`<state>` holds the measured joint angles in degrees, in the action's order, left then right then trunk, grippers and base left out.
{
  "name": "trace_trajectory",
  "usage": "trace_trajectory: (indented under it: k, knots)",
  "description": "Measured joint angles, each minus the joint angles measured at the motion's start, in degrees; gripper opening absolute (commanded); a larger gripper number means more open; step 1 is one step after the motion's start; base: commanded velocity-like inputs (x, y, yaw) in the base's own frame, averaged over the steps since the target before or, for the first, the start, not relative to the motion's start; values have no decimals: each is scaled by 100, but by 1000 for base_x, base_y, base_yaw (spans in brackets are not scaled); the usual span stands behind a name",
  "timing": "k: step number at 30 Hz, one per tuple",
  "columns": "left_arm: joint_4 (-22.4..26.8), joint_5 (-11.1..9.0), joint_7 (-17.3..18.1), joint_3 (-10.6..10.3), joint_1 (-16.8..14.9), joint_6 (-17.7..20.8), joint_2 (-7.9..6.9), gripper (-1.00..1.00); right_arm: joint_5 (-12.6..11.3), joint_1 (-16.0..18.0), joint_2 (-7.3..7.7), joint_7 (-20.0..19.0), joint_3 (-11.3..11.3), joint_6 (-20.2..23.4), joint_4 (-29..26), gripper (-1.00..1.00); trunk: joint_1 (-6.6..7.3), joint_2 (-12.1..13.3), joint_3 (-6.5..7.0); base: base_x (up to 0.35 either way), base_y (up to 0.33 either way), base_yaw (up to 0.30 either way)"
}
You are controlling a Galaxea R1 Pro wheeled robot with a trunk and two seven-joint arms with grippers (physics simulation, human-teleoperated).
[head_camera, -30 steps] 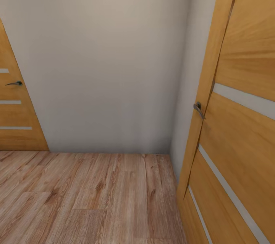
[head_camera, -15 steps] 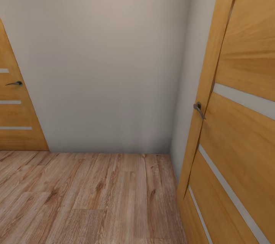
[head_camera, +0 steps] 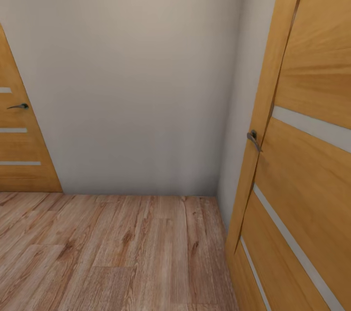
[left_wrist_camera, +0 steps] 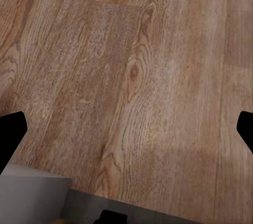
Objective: Move the two storage containers from the living room to the garage. In the garage, place one container on the floor and stack the other container on top of it (either order is fine).
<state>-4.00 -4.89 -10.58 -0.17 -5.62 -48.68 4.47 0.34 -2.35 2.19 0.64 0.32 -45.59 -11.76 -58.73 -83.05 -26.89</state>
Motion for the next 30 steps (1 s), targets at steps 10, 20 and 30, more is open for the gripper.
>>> trace_trajectory:
  k: [10, 20, 30]
  knots:
    - [0, 1, -5, 5, 0, -2, 0, 100, -8, 1, 0, 0, 0, 0, 0, 100, 0, 0, 0, 0, 0, 0]
    - [0, 1, -5, 5, 0, -3, 0, 100, -2, -2, 0, 4, 8, -5, 0, 100, 0, 0, 0, 0, 0, 0]
    - [0, 1, -4, -2, 0, 3, 0, 100, -8, -1, 0, 0, 8, 14, 0, 100, 0, 0, 0, 0, 0, 0]
